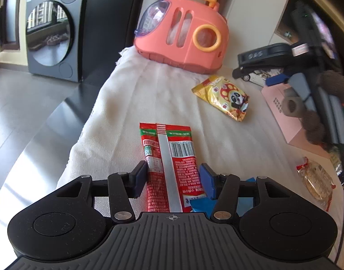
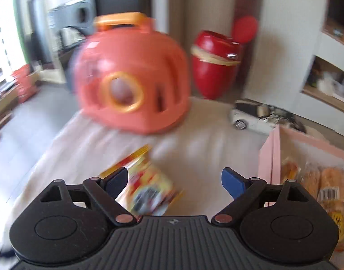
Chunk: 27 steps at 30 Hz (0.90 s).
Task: Organize snacks
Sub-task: 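Grasp the yellow panda snack bag with the right tool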
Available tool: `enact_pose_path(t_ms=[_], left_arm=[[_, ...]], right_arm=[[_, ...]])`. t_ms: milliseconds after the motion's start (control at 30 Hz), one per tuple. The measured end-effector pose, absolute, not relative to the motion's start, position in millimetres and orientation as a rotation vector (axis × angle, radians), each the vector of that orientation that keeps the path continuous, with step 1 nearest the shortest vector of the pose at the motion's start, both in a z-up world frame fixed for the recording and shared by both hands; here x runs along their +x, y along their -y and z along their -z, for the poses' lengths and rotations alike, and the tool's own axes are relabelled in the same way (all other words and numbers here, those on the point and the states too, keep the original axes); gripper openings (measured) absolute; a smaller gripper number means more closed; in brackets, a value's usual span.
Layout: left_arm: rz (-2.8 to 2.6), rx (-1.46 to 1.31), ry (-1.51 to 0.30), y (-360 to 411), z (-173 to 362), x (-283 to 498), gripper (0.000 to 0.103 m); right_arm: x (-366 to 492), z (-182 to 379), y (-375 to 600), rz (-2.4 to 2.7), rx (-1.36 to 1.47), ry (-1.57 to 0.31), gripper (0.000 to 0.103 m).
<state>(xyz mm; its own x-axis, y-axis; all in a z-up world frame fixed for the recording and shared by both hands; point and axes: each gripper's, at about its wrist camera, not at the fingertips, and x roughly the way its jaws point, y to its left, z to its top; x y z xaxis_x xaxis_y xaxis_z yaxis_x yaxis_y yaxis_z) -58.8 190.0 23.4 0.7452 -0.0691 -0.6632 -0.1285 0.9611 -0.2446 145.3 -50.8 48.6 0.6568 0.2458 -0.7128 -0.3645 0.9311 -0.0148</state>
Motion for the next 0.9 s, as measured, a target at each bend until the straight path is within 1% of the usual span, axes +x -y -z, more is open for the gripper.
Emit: enact_pose_path(t_ms=[33,67,100,233,267,333,400,433,500,567,733,900], left_arm=[[-0.03,-0.292,-0.724,-191.0,-22.8,-60.1,0.057],[-0.027,-0.301,-0.72,-192.2,-22.7,-60.7,0.057],[-0.023,-0.311,-0.718,-193.9,-22.4,-61.9,0.057],[-0.007,-0.356,-0.715,-200.9,-20.6,-59.5,0.055],[-0.002,-0.365,-0.714,-202.1,-20.2,-59.0,0.055],[0.006,-0.378,-0.708,-204.0,-19.3,-59.3,0.055],[0.01,-0.383,-0.706,-204.3,-18.8,-59.1,0.055],[0.01,-0.38,-0.709,-204.0,-18.9,-59.0,0.055],[0.01,-0.371,-0.714,-203.0,-19.2,-58.5,0.055],[0.007,-0.363,-0.722,-202.3,-19.9,-57.0,0.055],[-0.003,-0.337,-0.736,-198.0,-21.7,-54.1,0.055],[0.004,-0.337,-0.745,-199.7,-21.9,-52.3,0.055]], right_arm=[[152.7,-43.2,50.2,-0.33,-0.161,-0.804,0.081],[158.5,-38.0,50.5,-0.33,-0.155,-0.841,0.07],[159.5,-33.5,54.0,-0.338,-0.134,-0.877,0.065],[143.1,-29.9,66.6,-0.499,-0.073,-0.993,0.065],[134.7,-31.5,69.2,-0.517,-0.071,-0.998,0.065],[120.9,-36.5,73.3,-0.526,-0.073,-0.971,0.07],[110.3,-42.7,71.5,-0.551,-0.088,-0.904,0.084],[108.9,-47.7,67.8,-0.567,-0.111,-0.866,0.086],[109.1,-48.9,55.1,-0.59,-0.18,-0.814,0.086],[121.1,-47.3,37.3,-0.595,-0.231,-0.806,0.086],[138.6,-20.7,11.8,-0.578,-0.292,-0.875,0.086],[102.4,-17.8,15.1,-0.685,-0.315,-0.918,0.086]])
